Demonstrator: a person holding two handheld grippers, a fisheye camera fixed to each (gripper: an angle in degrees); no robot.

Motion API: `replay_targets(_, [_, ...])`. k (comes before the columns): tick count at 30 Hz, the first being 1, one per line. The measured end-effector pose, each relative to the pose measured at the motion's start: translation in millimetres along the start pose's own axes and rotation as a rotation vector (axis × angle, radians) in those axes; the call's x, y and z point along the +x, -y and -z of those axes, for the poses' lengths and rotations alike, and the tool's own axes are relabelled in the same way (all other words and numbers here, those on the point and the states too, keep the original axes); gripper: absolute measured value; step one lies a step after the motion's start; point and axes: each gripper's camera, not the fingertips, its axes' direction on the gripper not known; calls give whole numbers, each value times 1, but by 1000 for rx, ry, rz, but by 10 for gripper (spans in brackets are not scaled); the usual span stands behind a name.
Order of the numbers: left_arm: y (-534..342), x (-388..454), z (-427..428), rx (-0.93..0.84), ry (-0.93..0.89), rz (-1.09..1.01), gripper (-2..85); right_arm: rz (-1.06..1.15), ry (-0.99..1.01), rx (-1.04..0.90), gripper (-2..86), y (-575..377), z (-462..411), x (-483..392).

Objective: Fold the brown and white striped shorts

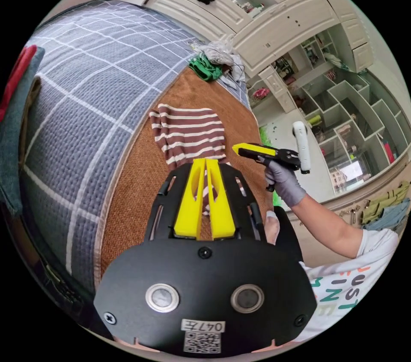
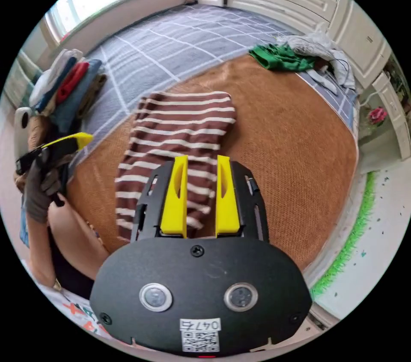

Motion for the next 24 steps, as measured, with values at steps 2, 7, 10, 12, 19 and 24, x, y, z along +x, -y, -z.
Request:
replay_targets(2, [-1, -8, 11, 46, -16, 35, -10, 136, 58, 75, 71, -23, 28, -39])
replay_targets(7, [5, -6, 13, 68, -64, 48, -10, 524, -6, 74, 70, -91, 42, -131])
replay_targets(10, [10, 8, 1, 28, -50, 25, -10, 658, -170, 33, 61, -123, 29, -160])
replay_targets(12, [13, 19, -4, 9, -39, 17, -10, 705, -288, 24, 49, -135, 21, -166])
replay_targets(19, [14, 42, 0, 25, 4, 50, -10, 564, -49, 66, 5, -123, 53, -128])
replay_targets(24, [8, 67, 21, 116, 149, 119, -9, 193, 259, 221, 2, -103, 100, -27])
